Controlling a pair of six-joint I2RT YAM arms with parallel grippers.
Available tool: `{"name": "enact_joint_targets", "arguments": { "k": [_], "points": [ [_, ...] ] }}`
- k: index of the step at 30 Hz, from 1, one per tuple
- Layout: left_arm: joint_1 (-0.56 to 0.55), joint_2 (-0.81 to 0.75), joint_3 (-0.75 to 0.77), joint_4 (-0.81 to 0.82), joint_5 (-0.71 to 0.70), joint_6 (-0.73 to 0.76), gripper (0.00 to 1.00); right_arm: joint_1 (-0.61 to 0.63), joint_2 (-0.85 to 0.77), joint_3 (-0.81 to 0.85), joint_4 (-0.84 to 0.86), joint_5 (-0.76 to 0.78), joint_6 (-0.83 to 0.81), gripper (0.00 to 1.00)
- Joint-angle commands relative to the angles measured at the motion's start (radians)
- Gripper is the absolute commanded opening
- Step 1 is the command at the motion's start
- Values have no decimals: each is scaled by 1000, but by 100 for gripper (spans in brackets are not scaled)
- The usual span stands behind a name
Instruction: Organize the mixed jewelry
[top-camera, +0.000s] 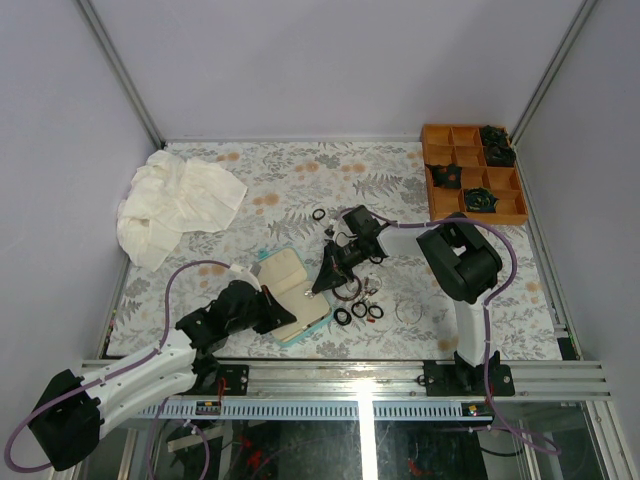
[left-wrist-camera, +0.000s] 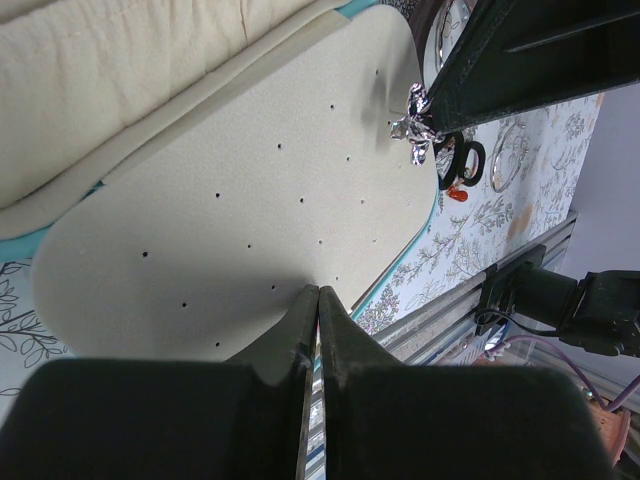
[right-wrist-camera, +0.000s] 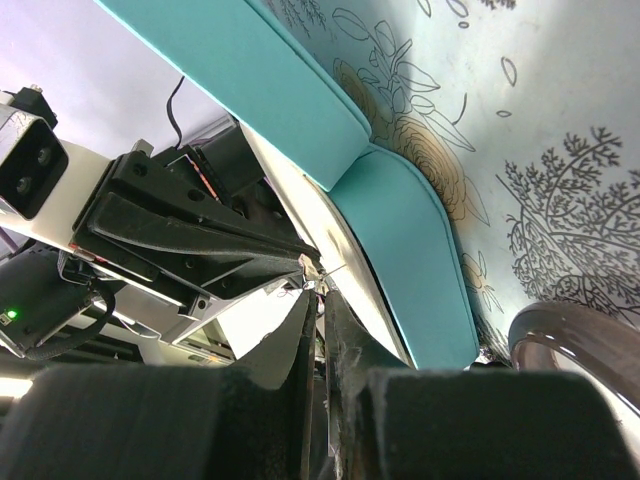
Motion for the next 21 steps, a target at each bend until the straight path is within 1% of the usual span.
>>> {"name": "enact_joint_targets", "arguments": {
  "k": [1, 21],
  "points": [
    [-7, 7, -11, -58, -21, 15, 0, 5, -31, -8, -2, -11, 0, 0],
    [-7, 13, -7, -59, -24, 16, 0, 10, -51, -21, -5, -15, -1, 0]
  ]
}}
